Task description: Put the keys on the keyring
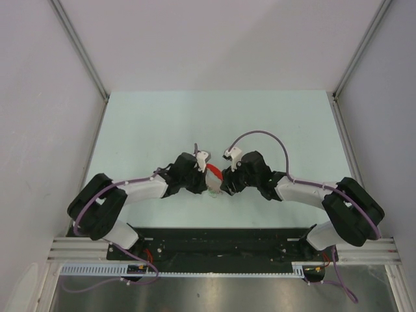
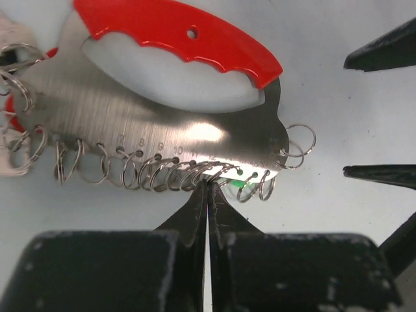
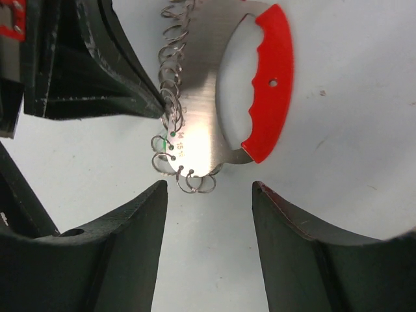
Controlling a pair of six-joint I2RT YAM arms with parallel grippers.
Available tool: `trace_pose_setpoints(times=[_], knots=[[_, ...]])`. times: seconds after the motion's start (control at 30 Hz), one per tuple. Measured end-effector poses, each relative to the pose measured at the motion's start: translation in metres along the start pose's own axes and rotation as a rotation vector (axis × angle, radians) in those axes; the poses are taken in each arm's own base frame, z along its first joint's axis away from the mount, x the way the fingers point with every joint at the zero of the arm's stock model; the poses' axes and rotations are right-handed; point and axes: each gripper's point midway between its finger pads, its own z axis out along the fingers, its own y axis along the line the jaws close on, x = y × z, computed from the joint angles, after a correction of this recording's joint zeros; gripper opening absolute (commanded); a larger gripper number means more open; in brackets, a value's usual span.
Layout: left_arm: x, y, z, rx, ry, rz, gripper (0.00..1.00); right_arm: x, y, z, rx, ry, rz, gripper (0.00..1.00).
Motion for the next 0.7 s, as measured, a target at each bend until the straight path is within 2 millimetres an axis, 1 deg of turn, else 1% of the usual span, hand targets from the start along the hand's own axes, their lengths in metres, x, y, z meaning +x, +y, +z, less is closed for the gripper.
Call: trace_pose_setpoints(times=[0.2,0.3,0.4,0.53,0.6,0.7], knots=[[-0.015,0.006,-0.019,-0.053,-0.066,0.031,0.0,0.0,0.009,0.009,-0.054,-0.01,-0.014,0.56],[-0.016,0.008,-0.026,-0.068,-0.075,0.041,0.0,-0.002,0.012,0.014,-0.087,-0.024,-0.021,0.53],[-0.012,0.011,-0.028,-0.083,-0.061,0.048,0.01,-0.001,0.015,0.02,-0.121,-0.03,-0.023,0.52],[-0.006,0.014,-0.032,-0.098,-0.042,0.053,0.0,0.005,0.023,0.028,-0.183,-0.014,-0.03,0.51],[-0.007,0.014,-0.035,-0.098,-0.044,0.054,0.0,0.012,0.029,0.031,-0.222,0.005,-0.036,0.51],[-0.012,0.011,-0.04,-0.093,-0.065,0.062,0.0,0.02,0.044,0.032,-0.292,0.033,-0.049,0.51]])
